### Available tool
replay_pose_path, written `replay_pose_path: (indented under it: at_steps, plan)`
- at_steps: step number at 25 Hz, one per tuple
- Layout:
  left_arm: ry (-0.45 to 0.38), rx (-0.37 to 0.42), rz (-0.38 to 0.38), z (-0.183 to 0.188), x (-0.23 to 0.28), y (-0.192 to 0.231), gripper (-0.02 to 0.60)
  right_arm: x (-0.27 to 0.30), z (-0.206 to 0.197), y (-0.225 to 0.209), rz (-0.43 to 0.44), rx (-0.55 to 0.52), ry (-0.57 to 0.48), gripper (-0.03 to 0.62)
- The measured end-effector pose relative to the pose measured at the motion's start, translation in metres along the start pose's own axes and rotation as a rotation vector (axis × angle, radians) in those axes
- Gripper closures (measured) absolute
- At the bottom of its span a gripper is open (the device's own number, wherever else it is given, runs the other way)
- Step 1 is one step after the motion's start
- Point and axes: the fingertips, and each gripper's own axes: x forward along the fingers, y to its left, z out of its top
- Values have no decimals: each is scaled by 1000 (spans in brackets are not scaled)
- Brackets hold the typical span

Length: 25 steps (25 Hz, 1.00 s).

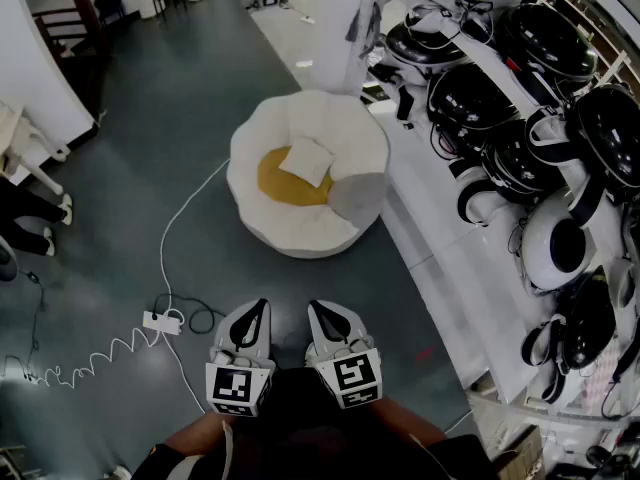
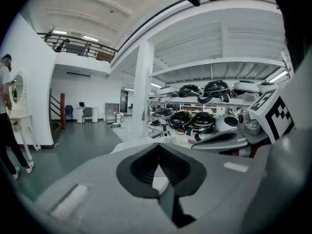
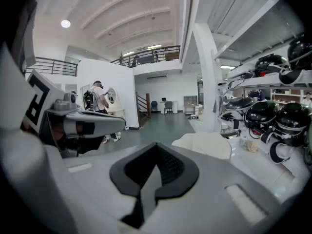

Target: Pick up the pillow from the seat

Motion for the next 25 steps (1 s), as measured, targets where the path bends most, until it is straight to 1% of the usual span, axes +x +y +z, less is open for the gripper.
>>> replay_pose_path:
  at_steps: [6,11,18,25]
  plan:
    - [-2,-3,-6,2,6,5,580,7,1,-1,-3,0,7,594]
    - [13,-10,-18,6,14,7,580,11,3,-8,-19,9,14,594]
    - [3,10,-47,15,28,29,580,33,15,-11,-40,54,11,592]
    - [5,12,-96,23,47,62,580,65,43,-16,-120,69,3,592]
